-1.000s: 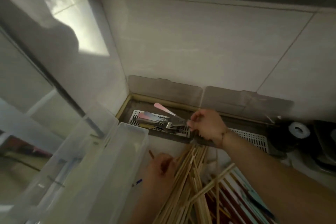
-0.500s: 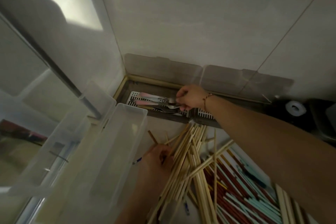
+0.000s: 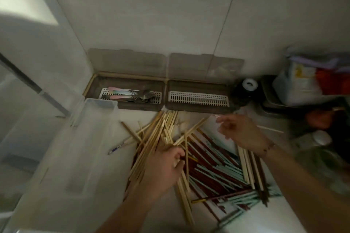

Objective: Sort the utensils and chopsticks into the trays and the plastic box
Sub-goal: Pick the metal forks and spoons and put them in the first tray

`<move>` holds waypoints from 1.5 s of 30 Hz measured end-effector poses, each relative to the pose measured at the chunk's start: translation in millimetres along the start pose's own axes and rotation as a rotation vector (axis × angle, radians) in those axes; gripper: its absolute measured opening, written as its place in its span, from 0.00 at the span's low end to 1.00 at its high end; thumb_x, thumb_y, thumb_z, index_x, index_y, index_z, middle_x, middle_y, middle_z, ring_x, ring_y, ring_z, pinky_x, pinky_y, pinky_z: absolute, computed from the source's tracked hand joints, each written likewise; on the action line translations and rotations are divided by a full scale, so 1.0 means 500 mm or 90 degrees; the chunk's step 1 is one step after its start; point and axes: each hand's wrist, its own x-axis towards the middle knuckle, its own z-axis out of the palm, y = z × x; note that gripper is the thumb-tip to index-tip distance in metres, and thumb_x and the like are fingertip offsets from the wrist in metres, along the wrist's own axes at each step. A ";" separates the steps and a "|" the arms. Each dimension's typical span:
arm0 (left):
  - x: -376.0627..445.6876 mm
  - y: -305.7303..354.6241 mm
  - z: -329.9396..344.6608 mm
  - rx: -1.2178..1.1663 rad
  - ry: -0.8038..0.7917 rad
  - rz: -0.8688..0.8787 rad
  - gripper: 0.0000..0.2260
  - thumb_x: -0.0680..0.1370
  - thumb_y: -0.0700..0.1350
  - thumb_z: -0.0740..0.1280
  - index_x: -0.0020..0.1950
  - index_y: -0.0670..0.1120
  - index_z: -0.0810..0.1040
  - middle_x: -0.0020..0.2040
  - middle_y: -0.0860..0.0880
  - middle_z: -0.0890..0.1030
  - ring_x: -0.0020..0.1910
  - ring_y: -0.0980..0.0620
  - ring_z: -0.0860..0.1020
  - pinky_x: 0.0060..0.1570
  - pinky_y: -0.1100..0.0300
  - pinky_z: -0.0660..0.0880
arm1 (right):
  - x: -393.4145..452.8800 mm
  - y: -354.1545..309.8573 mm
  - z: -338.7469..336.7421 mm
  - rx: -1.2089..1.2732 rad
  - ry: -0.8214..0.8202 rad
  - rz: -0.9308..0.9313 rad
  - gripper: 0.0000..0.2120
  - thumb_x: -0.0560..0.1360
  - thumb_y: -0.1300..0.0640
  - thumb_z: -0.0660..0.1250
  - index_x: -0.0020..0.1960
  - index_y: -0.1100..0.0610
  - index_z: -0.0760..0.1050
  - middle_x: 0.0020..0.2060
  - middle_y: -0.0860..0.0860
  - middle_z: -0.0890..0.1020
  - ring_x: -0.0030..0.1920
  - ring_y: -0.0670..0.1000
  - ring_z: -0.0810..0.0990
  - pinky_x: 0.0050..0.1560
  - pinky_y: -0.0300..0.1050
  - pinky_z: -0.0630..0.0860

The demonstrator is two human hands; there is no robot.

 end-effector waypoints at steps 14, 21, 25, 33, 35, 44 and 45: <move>-0.052 0.096 0.166 0.201 -0.179 0.293 0.20 0.75 0.63 0.56 0.59 0.55 0.75 0.59 0.58 0.67 0.60 0.53 0.64 0.56 0.55 0.64 | -0.328 0.238 0.082 -0.128 0.276 0.152 0.14 0.66 0.59 0.76 0.50 0.52 0.79 0.44 0.47 0.75 0.36 0.49 0.77 0.38 0.47 0.77; -0.014 0.117 0.161 0.169 -0.131 0.227 0.19 0.76 0.63 0.55 0.59 0.57 0.75 0.59 0.61 0.69 0.60 0.57 0.65 0.60 0.56 0.65 | -0.306 0.256 0.054 -0.220 0.309 0.182 0.07 0.71 0.57 0.71 0.48 0.53 0.81 0.49 0.51 0.76 0.47 0.56 0.77 0.42 0.49 0.78; 0.043 0.137 0.163 0.176 -0.037 0.157 0.16 0.79 0.56 0.58 0.65 0.56 0.72 0.63 0.56 0.70 0.64 0.53 0.66 0.63 0.54 0.67 | -0.252 0.221 0.070 -0.293 0.344 0.108 0.12 0.68 0.50 0.74 0.51 0.50 0.81 0.53 0.51 0.78 0.51 0.57 0.75 0.44 0.51 0.77; 0.110 0.157 0.189 0.258 -0.044 0.176 0.15 0.79 0.51 0.59 0.65 0.55 0.74 0.61 0.52 0.70 0.61 0.48 0.67 0.59 0.51 0.67 | -0.202 0.217 0.089 -0.374 0.265 0.071 0.14 0.66 0.52 0.76 0.51 0.50 0.82 0.55 0.53 0.80 0.56 0.61 0.75 0.50 0.56 0.73; 0.119 0.156 0.191 0.261 -0.042 0.186 0.14 0.79 0.52 0.59 0.63 0.55 0.76 0.60 0.52 0.71 0.59 0.48 0.68 0.58 0.51 0.67 | -0.203 0.228 0.076 -0.370 0.272 0.050 0.13 0.64 0.57 0.77 0.49 0.51 0.82 0.53 0.53 0.81 0.54 0.61 0.77 0.47 0.56 0.74; 0.154 0.146 0.188 0.206 -0.104 0.202 0.10 0.78 0.46 0.63 0.57 0.51 0.79 0.57 0.52 0.75 0.59 0.48 0.69 0.60 0.53 0.64 | -0.193 0.284 0.016 -0.342 0.278 0.047 0.16 0.59 0.64 0.79 0.44 0.52 0.84 0.51 0.54 0.82 0.52 0.64 0.77 0.46 0.58 0.76; 0.156 0.147 0.185 0.188 -0.112 0.193 0.08 0.78 0.46 0.64 0.55 0.51 0.79 0.55 0.52 0.75 0.58 0.49 0.69 0.59 0.53 0.63 | -0.191 0.288 0.015 -0.335 0.278 0.046 0.16 0.59 0.64 0.79 0.44 0.52 0.84 0.51 0.54 0.82 0.52 0.63 0.77 0.46 0.57 0.76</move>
